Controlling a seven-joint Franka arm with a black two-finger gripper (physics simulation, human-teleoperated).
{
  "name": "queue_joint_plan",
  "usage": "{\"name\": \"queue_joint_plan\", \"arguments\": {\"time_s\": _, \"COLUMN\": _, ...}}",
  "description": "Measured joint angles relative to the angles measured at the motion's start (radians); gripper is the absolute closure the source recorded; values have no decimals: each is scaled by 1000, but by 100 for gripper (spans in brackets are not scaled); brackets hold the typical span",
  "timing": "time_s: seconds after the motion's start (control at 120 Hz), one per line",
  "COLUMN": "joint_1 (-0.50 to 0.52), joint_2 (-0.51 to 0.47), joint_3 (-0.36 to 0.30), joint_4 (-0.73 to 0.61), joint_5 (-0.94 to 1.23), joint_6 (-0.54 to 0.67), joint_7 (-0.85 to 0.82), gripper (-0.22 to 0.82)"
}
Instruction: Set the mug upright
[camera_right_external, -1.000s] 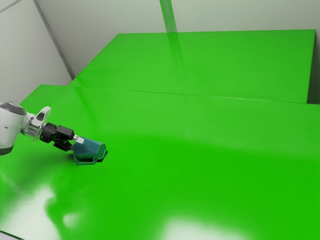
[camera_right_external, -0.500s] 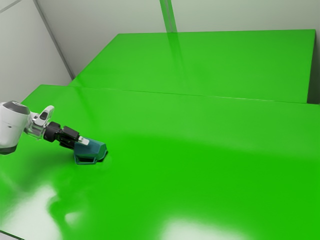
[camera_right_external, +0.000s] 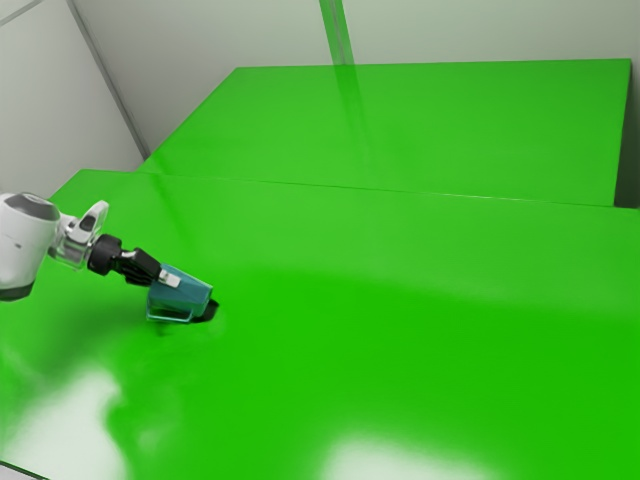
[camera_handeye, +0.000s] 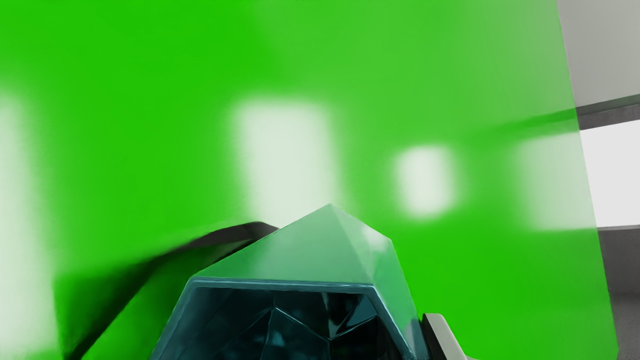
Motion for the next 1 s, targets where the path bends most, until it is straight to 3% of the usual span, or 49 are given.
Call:
{"name": "queue_joint_plan", "arguments": {"time_s": 0.408, "joint_1": -138, "joint_2": -137, "joint_3": 10, "joint_4": -12, "joint_5": 55, "joint_6": 42, "joint_7": -16, "gripper": 77}}
{"name": "queue_joint_plan", "arguments": {"time_s": 0.55, "joint_1": -304, "joint_2": -177, "joint_3": 117, "joint_4": -11, "joint_5": 107, "joint_6": 68, "joint_7": -36, "gripper": 78}}
{"name": "queue_joint_plan", "arguments": {"time_s": 0.633, "joint_1": -366, "joint_2": -201, "joint_3": 141, "joint_4": -10, "joint_5": 155, "joint_6": 88, "joint_7": -55, "gripper": 78}}
{"name": "queue_joint_plan", "arguments": {"time_s": 1.0, "joint_1": -478, "joint_2": -270, "joint_3": 139, "joint_4": -14, "joint_5": 464, "joint_6": 183, "joint_7": -193, "gripper": 78}}
